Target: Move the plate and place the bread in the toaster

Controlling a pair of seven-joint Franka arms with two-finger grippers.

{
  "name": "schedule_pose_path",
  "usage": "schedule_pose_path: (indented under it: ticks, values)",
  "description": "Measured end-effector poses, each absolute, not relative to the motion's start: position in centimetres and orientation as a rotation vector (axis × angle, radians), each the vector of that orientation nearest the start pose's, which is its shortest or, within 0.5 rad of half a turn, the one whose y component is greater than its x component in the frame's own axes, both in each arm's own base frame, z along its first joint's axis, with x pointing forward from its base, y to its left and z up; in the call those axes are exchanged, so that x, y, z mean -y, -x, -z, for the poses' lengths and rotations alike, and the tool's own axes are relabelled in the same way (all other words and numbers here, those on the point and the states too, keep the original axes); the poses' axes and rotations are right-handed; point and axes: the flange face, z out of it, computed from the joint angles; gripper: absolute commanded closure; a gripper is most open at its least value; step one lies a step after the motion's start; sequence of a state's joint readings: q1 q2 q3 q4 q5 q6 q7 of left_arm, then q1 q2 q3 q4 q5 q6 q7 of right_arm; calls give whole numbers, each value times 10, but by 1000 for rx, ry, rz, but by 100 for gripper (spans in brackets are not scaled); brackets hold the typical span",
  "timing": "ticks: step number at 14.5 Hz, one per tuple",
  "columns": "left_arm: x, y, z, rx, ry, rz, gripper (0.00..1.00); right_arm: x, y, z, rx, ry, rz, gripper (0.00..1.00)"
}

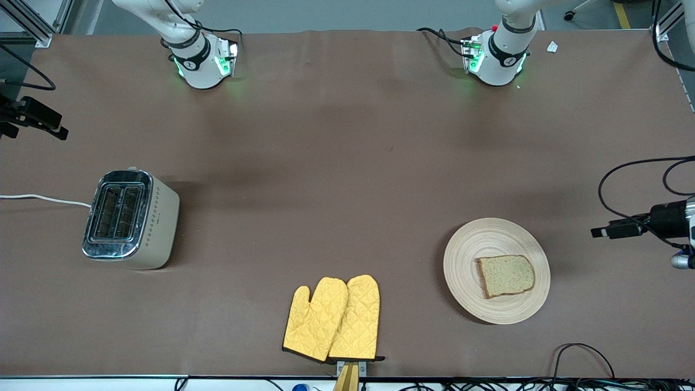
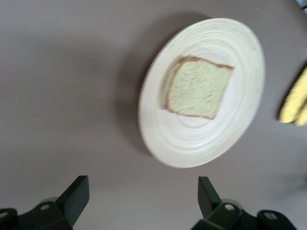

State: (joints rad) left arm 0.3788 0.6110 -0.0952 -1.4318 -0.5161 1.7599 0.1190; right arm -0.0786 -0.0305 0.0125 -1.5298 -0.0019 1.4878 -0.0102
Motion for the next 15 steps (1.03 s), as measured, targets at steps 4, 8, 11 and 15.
schedule_pose_path:
  ticks: [4, 8, 11, 15]
  values:
    - [-174, -673, -247, -476, -2286, 186, 9, 36, -536, -653, -88, 3142, -19, 0]
    - [-172, -680, -211, -472, -2236, 111, 27, 35, -534, -652, -88, 3142, -35, 0]
    - [-164, -682, -188, -455, -2169, 78, 38, 35, -534, -652, -88, 3142, -36, 0]
    - [-163, -679, -161, -458, -2154, 70, 55, 35, -534, -652, -88, 3142, -37, 0]
